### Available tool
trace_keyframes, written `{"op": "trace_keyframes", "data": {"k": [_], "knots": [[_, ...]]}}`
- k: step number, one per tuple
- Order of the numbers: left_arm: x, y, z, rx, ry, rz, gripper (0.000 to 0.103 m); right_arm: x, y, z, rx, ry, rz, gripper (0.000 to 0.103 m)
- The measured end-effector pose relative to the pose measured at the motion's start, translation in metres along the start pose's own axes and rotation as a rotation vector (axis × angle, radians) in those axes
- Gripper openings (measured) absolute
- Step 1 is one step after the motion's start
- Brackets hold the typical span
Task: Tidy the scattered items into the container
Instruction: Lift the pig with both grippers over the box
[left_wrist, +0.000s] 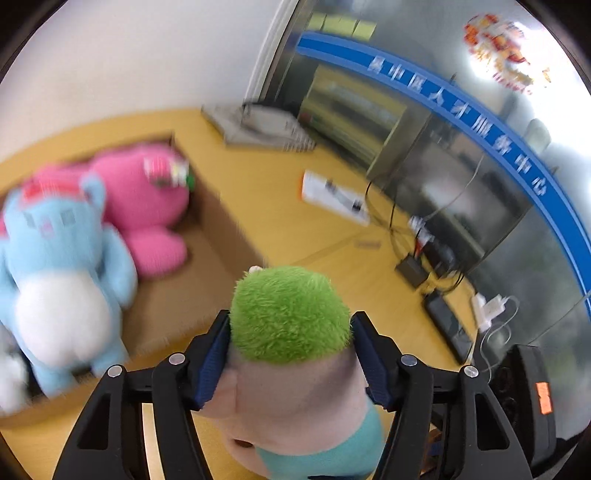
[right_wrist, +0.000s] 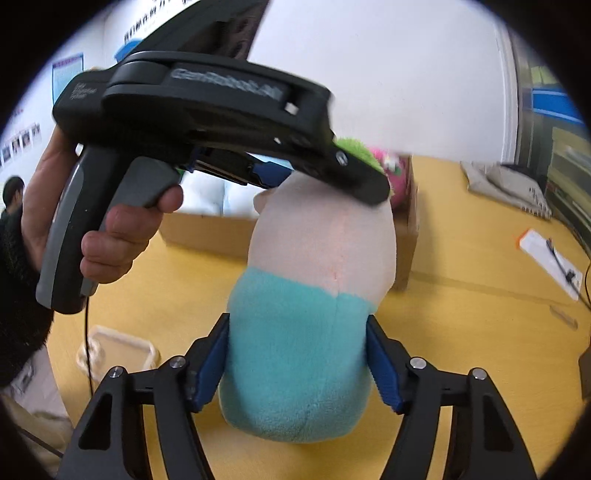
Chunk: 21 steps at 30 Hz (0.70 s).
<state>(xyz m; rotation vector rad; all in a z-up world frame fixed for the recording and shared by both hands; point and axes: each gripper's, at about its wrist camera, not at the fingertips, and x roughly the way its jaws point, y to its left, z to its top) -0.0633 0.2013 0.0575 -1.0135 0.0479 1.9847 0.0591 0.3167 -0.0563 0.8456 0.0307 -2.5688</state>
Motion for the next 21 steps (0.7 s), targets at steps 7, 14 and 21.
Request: {"op": "trace_keyframes", "data": {"k": [7,14,21], "knots": [[-0.035,0.012,0.063,0.087,-0.110,0.050,0.069,0.001,-0.003,0.068,-0.055,-0.138,0.006,0.068],[-0.033,0.048,0.113,0.116,-0.160,0.073,0.069,0.035,-0.012,0.122,-0.091,-0.192,-0.006,0.068],[0.026,0.092,0.137,0.089,-0.097,0.061,0.069,0.087,-0.033,0.131,-0.086,-0.177,-0.072,0.068]]}}
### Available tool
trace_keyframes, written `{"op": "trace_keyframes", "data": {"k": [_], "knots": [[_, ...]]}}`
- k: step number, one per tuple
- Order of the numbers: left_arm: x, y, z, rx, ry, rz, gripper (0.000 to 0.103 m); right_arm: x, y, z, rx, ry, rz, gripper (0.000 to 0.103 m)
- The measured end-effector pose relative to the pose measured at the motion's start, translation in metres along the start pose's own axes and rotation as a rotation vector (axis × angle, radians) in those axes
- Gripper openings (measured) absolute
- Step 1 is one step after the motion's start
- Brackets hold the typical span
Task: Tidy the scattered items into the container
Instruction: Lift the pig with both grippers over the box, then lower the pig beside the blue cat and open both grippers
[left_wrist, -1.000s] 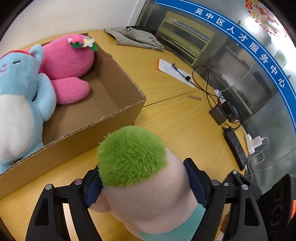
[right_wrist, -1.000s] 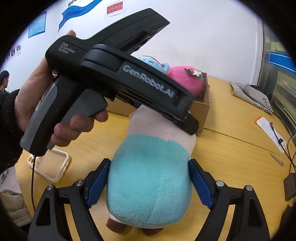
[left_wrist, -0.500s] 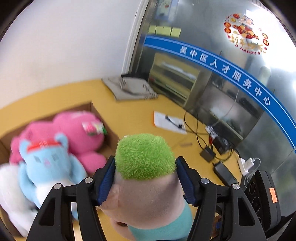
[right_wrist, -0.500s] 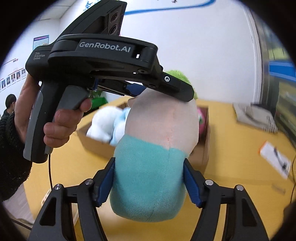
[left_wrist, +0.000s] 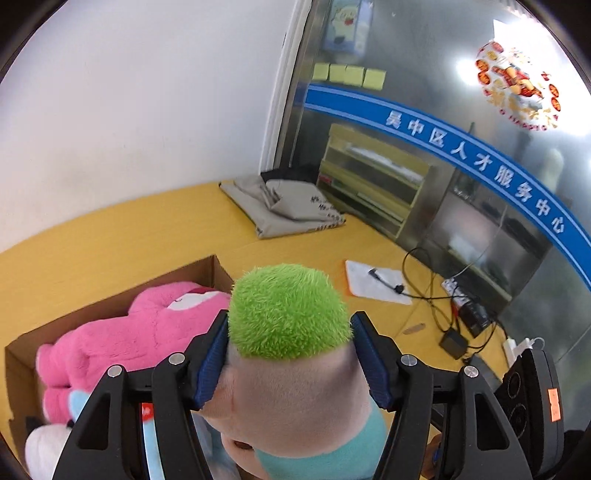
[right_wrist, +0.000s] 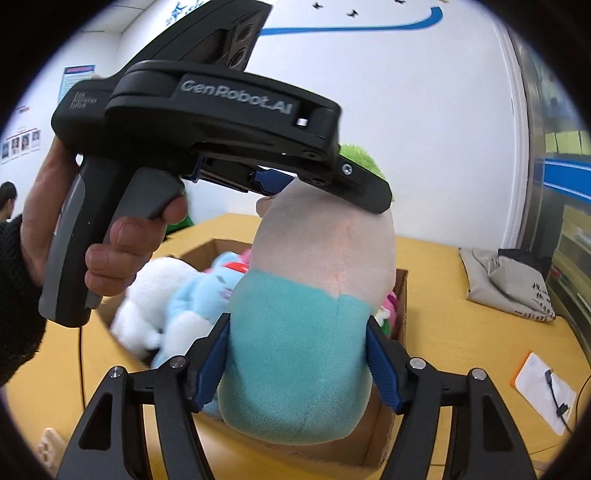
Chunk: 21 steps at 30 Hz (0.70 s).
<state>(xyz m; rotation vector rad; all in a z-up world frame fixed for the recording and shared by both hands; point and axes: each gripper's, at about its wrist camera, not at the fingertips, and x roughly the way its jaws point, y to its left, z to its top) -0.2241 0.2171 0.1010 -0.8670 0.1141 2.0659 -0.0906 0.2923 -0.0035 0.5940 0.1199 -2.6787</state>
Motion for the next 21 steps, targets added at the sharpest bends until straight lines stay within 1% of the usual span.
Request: {"op": "trace_keyframes", "data": {"k": [4,5,7,11,12,14,17,19,20,21], "knots": [[0.049,0.021,-0.015,-0.053,0.103,-0.010,0.069,0.032,-0.010,-0.022,0.001,0.070,-0.036,0.068],[0.060,0.026,-0.022,-0.069,0.137,-0.014,0.069,0.038,-0.013,-0.028,0.013,0.100,-0.038,0.068],[0.076,0.032,-0.034,-0.102,0.181,-0.025,0.069,0.043,-0.016,-0.040,0.053,0.162,-0.024,0.068],[0.095,0.042,-0.051,-0.175,0.234,-0.097,0.069,0.041,-0.020,-0.050,0.103,0.235,-0.010,0.068],[0.097,0.041,-0.053,-0.171,0.239,-0.102,0.069,0.040,-0.021,-0.051,0.114,0.248,-0.009,0.068],[0.103,0.034,-0.054,-0.148,0.247,-0.083,0.071,0.038,-0.023,-0.053,0.131,0.272,-0.015,0.069],[0.111,0.032,-0.054,-0.161,0.270,-0.061,0.075,0.032,-0.026,-0.050,0.149,0.285,-0.026,0.070],[0.117,0.032,-0.055,-0.165,0.284,-0.058,0.076,0.026,-0.023,-0.046,0.132,0.262,-0.048,0.069],[0.120,0.031,-0.055,-0.167,0.293,-0.055,0.076,0.017,-0.019,-0.040,0.108,0.219,-0.080,0.064],[0.123,0.030,-0.054,-0.166,0.302,-0.050,0.076,0.012,-0.015,-0.037,0.094,0.193,-0.099,0.055]]}}
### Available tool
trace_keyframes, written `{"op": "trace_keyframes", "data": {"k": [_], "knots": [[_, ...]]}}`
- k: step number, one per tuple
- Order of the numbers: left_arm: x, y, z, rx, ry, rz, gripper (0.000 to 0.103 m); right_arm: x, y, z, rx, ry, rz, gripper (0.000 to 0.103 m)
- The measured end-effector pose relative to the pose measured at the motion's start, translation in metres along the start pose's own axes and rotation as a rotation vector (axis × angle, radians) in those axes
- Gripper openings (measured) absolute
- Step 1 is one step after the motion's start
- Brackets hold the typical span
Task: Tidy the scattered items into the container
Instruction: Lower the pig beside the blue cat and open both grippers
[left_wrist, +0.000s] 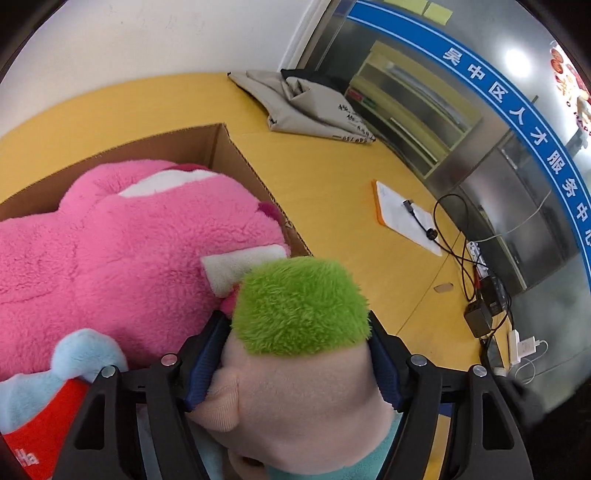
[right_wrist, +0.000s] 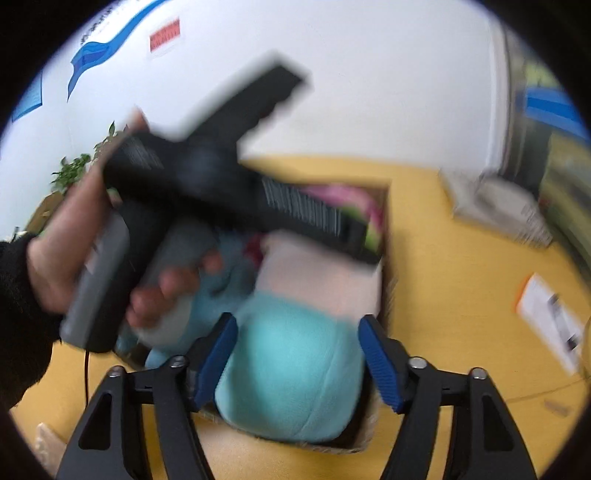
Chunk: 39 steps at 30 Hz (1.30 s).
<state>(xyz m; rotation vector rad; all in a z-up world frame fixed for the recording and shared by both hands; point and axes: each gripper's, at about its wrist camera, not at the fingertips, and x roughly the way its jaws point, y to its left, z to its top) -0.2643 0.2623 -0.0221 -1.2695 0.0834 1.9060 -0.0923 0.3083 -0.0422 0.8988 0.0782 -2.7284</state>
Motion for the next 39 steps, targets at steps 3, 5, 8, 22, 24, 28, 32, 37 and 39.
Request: {"op": "trace_keyframes", "data": {"k": [3,5,8,22,24,28,32,37,39], "knots": [[0.002,-0.004,0.005,0.000,0.025,0.020,0.077,0.012,-0.001,0.004,-0.009,0.049,-0.012,0.042],[-0.004,-0.007,0.004,0.014,0.026,0.033,0.076,0.024,-0.002,-0.005,0.015,0.085,-0.005,0.042],[-0.029,-0.011,0.000,0.024,-0.045,0.019,0.074,0.025,-0.006,-0.008,0.058,0.090,0.009,0.042],[-0.009,-0.009,0.001,-0.047,-0.019,0.115,0.082,0.018,-0.024,-0.010,0.152,0.077,-0.036,0.053],[-0.026,-0.016,-0.002,-0.032,-0.057,0.130,0.081,0.001,-0.020,-0.009,0.147,0.053,-0.052,0.058],[-0.091,-0.026,-0.029,-0.018,-0.161,0.068,0.085,-0.042,-0.003,-0.016,0.152,-0.002,-0.056,0.074],[-0.175,-0.029,-0.087,0.023,-0.278,0.066,0.098,-0.070,-0.006,-0.025,0.184,-0.029,-0.005,0.079],[-0.253,-0.037,-0.194,0.005,-0.324,0.155,0.101,-0.098,0.021,-0.044,0.162,-0.017,0.022,0.080],[-0.274,-0.034,-0.236,-0.030,-0.330,0.198,0.101,-0.105,0.035,-0.051,0.150,-0.006,0.042,0.080]]}}
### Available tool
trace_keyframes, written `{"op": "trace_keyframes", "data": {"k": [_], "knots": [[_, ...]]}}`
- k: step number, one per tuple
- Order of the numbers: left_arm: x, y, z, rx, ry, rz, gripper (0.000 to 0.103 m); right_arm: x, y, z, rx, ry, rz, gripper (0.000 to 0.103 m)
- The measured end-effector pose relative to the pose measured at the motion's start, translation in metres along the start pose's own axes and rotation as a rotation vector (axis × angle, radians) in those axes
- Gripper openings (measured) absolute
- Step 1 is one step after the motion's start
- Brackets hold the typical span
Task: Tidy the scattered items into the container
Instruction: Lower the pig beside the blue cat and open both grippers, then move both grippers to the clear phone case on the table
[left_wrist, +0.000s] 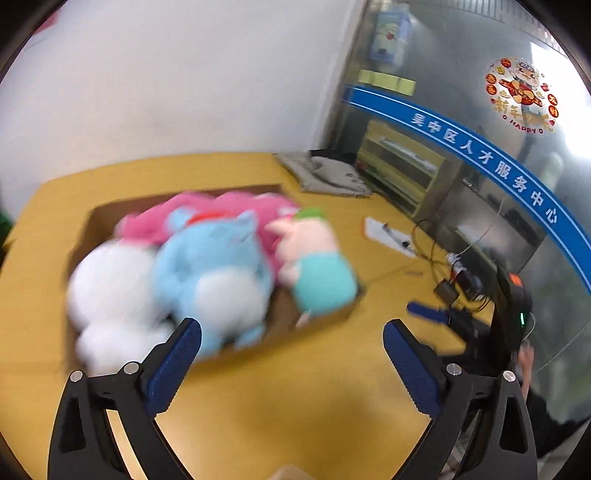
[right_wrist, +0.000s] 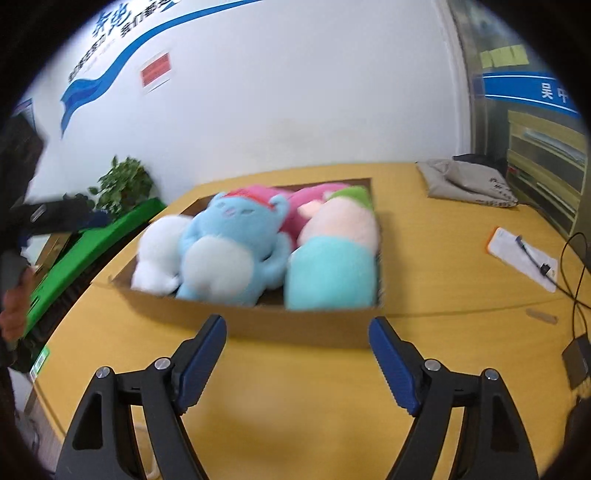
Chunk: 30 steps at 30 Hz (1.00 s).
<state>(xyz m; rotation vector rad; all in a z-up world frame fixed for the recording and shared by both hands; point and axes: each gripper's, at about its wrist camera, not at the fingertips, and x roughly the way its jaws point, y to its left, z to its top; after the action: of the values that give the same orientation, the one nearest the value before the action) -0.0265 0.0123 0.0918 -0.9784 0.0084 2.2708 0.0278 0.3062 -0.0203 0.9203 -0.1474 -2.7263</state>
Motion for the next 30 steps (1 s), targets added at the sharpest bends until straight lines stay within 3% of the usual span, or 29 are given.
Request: {"op": "trace_keyframes", "data": {"k": [7,9,14,16,20,25,30], "knots": [[-0.044,0.043,-0.117,-0.172,0.083,0.117,0.100,-0.014,0.048,-0.036,-0.073,0.069,0.051,0.080],[-0.044,0.049,-0.145,-0.211,0.114,0.115,0.098,-0.015,0.061,-0.047,-0.094,0.104,0.072,0.080],[-0.033,0.049,-0.195,-0.245,0.183,0.068,0.083,-0.007,0.101,-0.091,-0.193,0.219,0.160,0.080],[-0.029,0.043,-0.205,-0.201,0.200,0.043,0.083,-0.008,0.113,-0.102,-0.254,0.240,0.228,0.079],[-0.020,0.031,-0.216,-0.001,0.232,-0.049,0.088,-0.017,0.139,-0.118,-0.504,0.219,0.362,0.080],[0.004,0.036,-0.215,0.189,0.323,-0.071,0.088,-0.012,0.150,-0.120,-0.751,0.234,0.465,0.080],[0.019,0.042,-0.216,0.268,0.372,-0.159,0.089,0.000,0.163,-0.107,-0.889,0.277,0.600,0.080]]}}
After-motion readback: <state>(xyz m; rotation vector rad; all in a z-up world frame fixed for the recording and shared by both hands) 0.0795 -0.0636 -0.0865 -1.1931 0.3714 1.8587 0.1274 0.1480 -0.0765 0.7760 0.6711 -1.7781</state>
